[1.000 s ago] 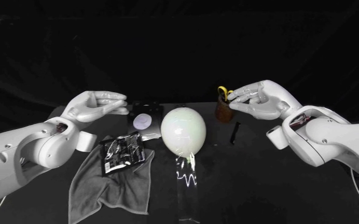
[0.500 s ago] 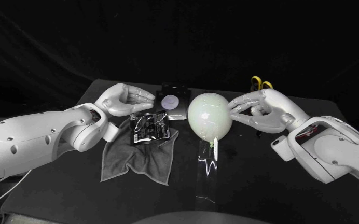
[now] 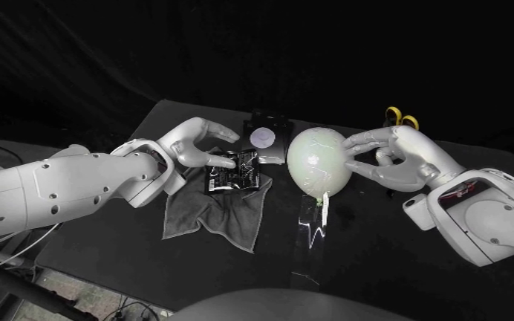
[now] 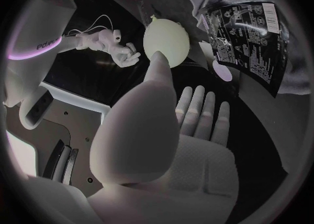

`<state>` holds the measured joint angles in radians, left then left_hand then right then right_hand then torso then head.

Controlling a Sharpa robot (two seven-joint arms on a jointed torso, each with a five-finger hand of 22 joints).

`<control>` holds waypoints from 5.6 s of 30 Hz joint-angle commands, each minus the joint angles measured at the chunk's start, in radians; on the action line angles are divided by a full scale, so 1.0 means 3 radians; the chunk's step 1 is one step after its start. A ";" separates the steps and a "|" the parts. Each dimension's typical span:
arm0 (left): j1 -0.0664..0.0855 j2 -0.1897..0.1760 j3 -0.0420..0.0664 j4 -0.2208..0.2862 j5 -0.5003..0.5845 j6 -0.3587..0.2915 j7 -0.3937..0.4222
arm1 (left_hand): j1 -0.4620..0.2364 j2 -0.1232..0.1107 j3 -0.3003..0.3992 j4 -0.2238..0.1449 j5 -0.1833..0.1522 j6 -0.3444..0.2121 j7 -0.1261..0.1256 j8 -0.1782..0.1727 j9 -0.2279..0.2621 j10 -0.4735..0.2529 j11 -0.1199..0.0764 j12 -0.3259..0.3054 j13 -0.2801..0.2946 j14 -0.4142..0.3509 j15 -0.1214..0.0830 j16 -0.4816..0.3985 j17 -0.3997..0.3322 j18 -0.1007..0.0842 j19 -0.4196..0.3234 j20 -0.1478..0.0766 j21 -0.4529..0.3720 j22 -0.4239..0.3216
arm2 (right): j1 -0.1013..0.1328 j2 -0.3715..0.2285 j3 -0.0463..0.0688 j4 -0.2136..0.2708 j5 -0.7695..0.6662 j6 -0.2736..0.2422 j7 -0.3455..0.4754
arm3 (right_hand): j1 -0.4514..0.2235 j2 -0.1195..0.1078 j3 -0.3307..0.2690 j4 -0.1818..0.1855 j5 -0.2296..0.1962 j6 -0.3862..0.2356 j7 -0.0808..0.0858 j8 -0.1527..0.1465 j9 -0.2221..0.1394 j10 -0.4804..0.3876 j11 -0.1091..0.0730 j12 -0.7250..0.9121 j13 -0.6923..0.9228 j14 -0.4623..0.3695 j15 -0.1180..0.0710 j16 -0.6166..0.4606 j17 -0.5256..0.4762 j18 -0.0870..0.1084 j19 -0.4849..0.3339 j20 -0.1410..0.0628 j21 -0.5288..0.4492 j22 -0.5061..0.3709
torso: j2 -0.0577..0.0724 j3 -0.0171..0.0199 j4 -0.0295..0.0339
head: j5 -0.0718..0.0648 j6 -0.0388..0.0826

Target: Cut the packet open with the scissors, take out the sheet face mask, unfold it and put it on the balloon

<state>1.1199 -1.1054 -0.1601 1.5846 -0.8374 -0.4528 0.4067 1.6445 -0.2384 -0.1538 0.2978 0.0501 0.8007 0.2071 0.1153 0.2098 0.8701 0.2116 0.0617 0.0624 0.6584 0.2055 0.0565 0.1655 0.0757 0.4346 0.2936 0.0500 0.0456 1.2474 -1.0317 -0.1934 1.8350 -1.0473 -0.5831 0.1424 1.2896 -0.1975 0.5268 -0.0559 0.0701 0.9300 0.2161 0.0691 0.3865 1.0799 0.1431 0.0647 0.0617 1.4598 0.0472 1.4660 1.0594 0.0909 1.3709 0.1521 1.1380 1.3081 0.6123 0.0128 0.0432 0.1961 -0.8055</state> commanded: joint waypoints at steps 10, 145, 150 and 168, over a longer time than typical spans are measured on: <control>-0.0149 0.0140 -0.0001 -0.0078 -0.1209 -0.0338 -0.0747 | -0.0142 -0.0223 -0.0229 0.0013 0.0003 -0.0405 -0.0047 -0.0113 -0.0096 -0.0903 -0.0173 -0.0052 -0.0045 -0.0826 -0.0147 -0.0054 -0.0204 -0.0056 -0.0335 0.0004 -0.0049 -0.0030 | -0.0003 0.0015 0.0005 -0.0015 -0.0101 -0.0036 -0.0011 | 0.0013 -0.0024 -0.0046 0.0007 -0.0022 -0.0056 0.0006 -0.0017 -0.0014 -0.0072 0.0011 -0.0011 0.0000 -0.0005 0.0040 -0.0019 -0.0025 0.0004 -0.0036 0.0012 -0.0056 0.0440 | -0.0003 -0.0001 -0.0001 | 0.0067 -0.0013; -0.0386 0.0510 0.0028 -0.0663 -0.0557 0.0248 -0.0622 | 0.0208 0.0458 0.0771 -0.0040 -0.0010 0.0108 0.0099 0.0157 0.0067 -0.0666 0.0031 -0.0019 -0.0022 -0.0389 0.0016 0.0060 -0.0120 0.0226 -0.0101 -0.0003 0.0002 0.0006 | -0.0003 -0.0039 0.0008 -0.0006 0.0195 0.0063 -0.0027 | -0.0006 0.0044 -0.0101 0.0075 0.0043 -0.0027 -0.0001 0.0013 -0.0024 -0.0031 0.0002 0.0028 0.0010 -0.0005 0.0037 -0.0033 -0.0023 0.0019 -0.0053 0.0022 -0.0116 0.0417 | -0.0024 0.0003 -0.0004 | 0.0048 -0.0098; -0.0386 0.0509 0.0029 -0.0673 -0.0514 0.0203 -0.0580 | 0.0301 0.0667 0.0891 -0.0055 -0.0009 0.0274 0.0054 0.0243 0.0093 -0.0258 0.0027 0.0049 0.0013 -0.0047 0.0018 0.0148 -0.0047 0.0222 0.0031 -0.0002 0.0035 0.0024 | -0.0003 -0.0037 0.0008 -0.0007 0.0204 0.0061 -0.0021 | -0.0007 0.0048 -0.0101 0.0080 0.0045 -0.0024 -0.0002 0.0015 -0.0024 -0.0028 0.0001 0.0028 0.0010 -0.0004 0.0037 -0.0033 -0.0020 0.0018 -0.0052 0.0021 -0.0114 0.0417 | -0.0024 0.0002 -0.0005 | 0.0048 -0.0096; -0.0386 0.0507 0.0034 -0.0747 -0.0235 -0.0192 -0.0317 | 0.0176 0.0556 0.2293 -0.0066 -0.0007 0.0591 -0.0033 0.0556 0.0254 0.0495 -0.0125 -0.0001 -0.0004 0.0714 -0.0140 0.0263 0.0010 0.0123 0.0644 -0.0010 0.0163 0.0044 | -0.0003 -0.0036 0.0008 -0.0025 0.0241 0.0054 -0.0004 | -0.0012 0.0059 -0.0103 0.0092 0.0048 -0.0014 -0.0006 0.0019 -0.0024 -0.0015 -0.0003 0.0033 0.0010 -0.0002 0.0034 -0.0033 -0.0012 0.0017 -0.0049 0.0019 -0.0110 0.0418 | -0.0025 0.0003 -0.0004 | 0.0049 -0.0066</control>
<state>1.0067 -0.9521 -0.1483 1.3632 -0.9579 -0.4827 0.2864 1.6983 -0.0655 0.5287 0.2784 0.0448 0.9736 0.2002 0.2812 0.2835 1.0142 0.1734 0.0639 0.0618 0.8685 0.1632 0.1390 0.1692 0.1231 0.6243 0.2916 0.1024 0.0609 1.2468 -1.0434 -0.1914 1.8275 -0.9766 -0.5765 0.1284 1.2895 -0.1892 0.4979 -0.0331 0.0795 0.9227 0.2136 0.0692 0.3801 1.0719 0.1447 0.0686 0.0633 1.4589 0.0533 1.4502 1.0549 0.0908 1.3640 0.1593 1.1054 1.3081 0.6046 0.0136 0.0419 0.2110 -0.8268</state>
